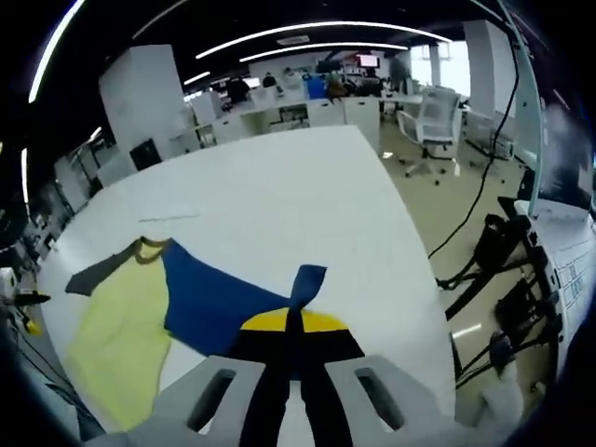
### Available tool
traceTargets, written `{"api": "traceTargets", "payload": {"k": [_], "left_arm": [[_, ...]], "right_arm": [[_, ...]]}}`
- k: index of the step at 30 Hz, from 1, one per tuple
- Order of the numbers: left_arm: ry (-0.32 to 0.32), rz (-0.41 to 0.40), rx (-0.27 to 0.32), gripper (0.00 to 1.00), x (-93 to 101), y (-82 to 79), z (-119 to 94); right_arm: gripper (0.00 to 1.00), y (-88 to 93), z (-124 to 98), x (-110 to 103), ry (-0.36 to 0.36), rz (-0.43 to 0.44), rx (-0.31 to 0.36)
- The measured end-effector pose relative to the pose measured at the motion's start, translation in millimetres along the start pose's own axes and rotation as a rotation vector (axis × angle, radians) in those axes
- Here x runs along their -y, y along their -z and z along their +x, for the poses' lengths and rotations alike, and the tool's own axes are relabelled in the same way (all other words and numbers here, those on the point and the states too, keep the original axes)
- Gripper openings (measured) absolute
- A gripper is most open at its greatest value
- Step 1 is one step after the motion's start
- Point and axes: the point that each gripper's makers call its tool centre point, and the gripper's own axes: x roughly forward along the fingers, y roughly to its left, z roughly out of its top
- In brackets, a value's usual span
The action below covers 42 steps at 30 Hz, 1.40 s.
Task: Fold the garment on the visible template until the final outline fits inside the template.
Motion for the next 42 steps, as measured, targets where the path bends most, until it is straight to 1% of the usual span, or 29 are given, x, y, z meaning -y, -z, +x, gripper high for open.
{"api": "traceTargets", "payload": {"k": [10, 13, 19, 22, 26, 31, 33, 34, 37, 39, 42], "left_arm": [[0.002, -0.001, 0.011, 0.91, -3.4, -0.4, -1], [0.001, -0.004, 0.011, 0.90, -4.4, 0.5, -1], [0.003, -0.007, 0.018, 0.91, -6.6, 1.3, -2], [-0.001, -0.010, 0.017, 0.90, -8.1, 2.4, -2], [-0.006, -0.019, 0.019, 0.90, -11.2, 4.7, -3], [-0.009, -0.034, 0.029, 0.91, -13.9, 4.7, -3], [-0.007, -0.036, 0.024, 0.91, -13.6, 5.9, -1], [-0.007, -0.035, 0.024, 0.91, -13.4, 6.4, -1], [-0.003, -0.043, 0.023, 0.91, -12.5, 8.3, -1], [-0.004, -0.044, 0.021, 0.91, -12.4, 10.0, -1], [-0.010, -0.048, 0.019, 0.91, -13.5, 11.7, -3]], "right_arm": [[0.02, -23.8, 0, -38, -0.091, -0.018, 0.042], [0.02, -28.2, 2, -47, -0.114, -0.014, 0.045], [0.02, -35.8, 9, -66, -0.155, -0.036, 0.043], [0.02, -41.5, 11, -78, -0.179, -0.036, 0.056], [0.02, -54.2, 11, -94, -0.218, -0.030, 0.091], [0.02, -63.9, 13, -110, -0.253, -0.038, 0.107], [0.02, -67.6, 14, -119, -0.277, -0.029, 0.114], [0.02, -70.9, 14, -124, -0.301, -0.007, 0.122], [0.02, -79.7, 14, -132, -0.333, 0.014, 0.144], [0.02, -85.5, 12, -142, -0.362, 0.032, 0.157], [0.02, -91.9, 11, -151, -0.374, 0.026, 0.168]]}}
